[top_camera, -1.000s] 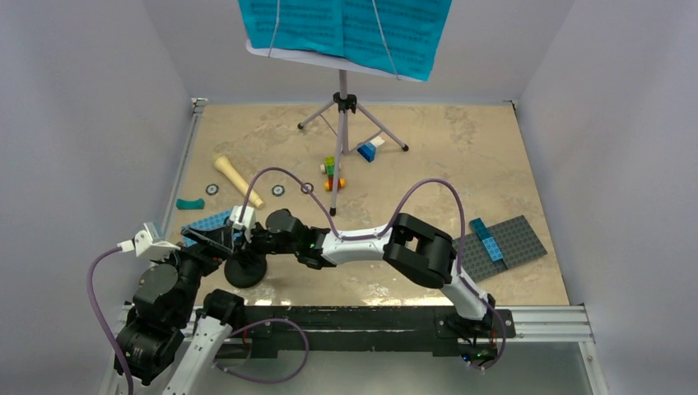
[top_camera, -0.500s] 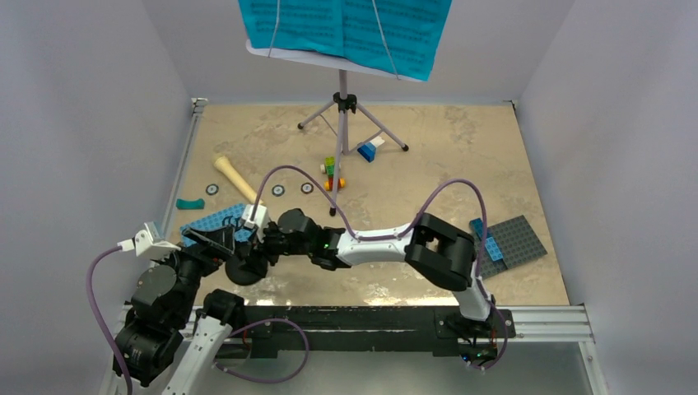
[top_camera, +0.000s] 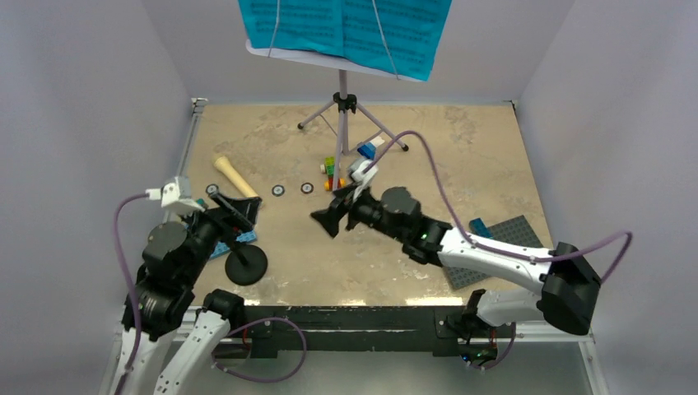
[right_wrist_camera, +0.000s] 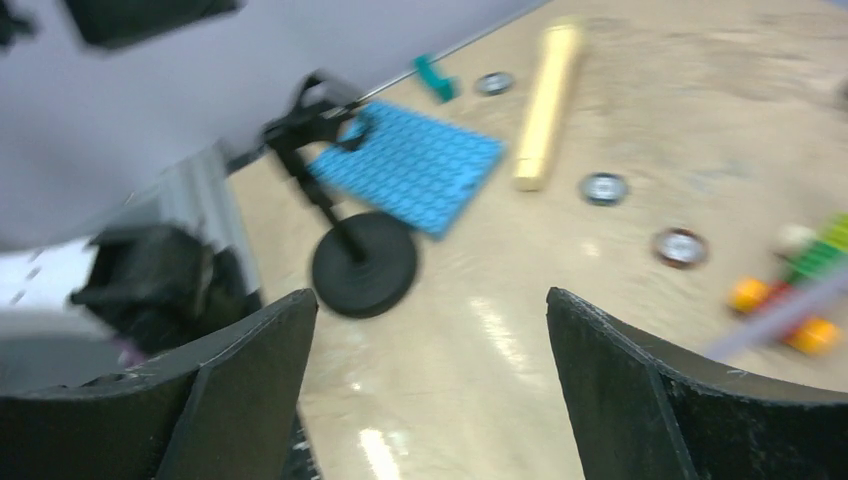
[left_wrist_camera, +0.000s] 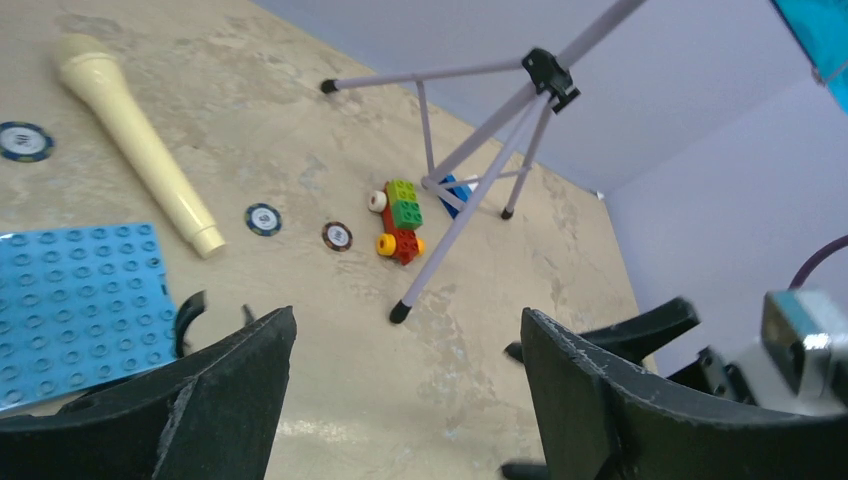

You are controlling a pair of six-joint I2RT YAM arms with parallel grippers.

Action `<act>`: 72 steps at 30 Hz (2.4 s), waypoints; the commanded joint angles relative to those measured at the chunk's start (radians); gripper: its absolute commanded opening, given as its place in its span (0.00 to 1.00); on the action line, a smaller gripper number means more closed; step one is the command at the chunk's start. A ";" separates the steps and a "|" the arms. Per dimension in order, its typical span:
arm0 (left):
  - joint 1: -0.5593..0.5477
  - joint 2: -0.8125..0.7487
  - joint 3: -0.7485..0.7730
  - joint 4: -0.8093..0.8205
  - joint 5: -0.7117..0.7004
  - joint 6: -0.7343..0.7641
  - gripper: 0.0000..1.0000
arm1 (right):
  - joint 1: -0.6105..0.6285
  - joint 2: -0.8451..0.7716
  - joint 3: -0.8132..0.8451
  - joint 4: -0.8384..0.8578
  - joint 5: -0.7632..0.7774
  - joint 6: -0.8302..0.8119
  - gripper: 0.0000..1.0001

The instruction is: Pack up the instrument practice props

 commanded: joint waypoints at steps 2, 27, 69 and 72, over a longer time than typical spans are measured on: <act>-0.001 0.173 -0.029 0.199 0.232 0.001 0.84 | -0.232 -0.102 -0.095 -0.006 0.059 0.161 0.87; -0.003 0.327 -0.070 0.314 0.345 0.010 0.84 | -0.431 0.533 0.563 -0.124 0.132 0.198 0.54; -0.003 0.415 -0.183 0.434 0.384 -0.060 0.84 | -0.383 0.285 0.360 -0.431 0.124 0.268 0.00; -0.004 0.419 -0.187 0.435 0.384 -0.063 0.84 | -0.367 0.263 0.329 -0.437 0.127 0.309 0.00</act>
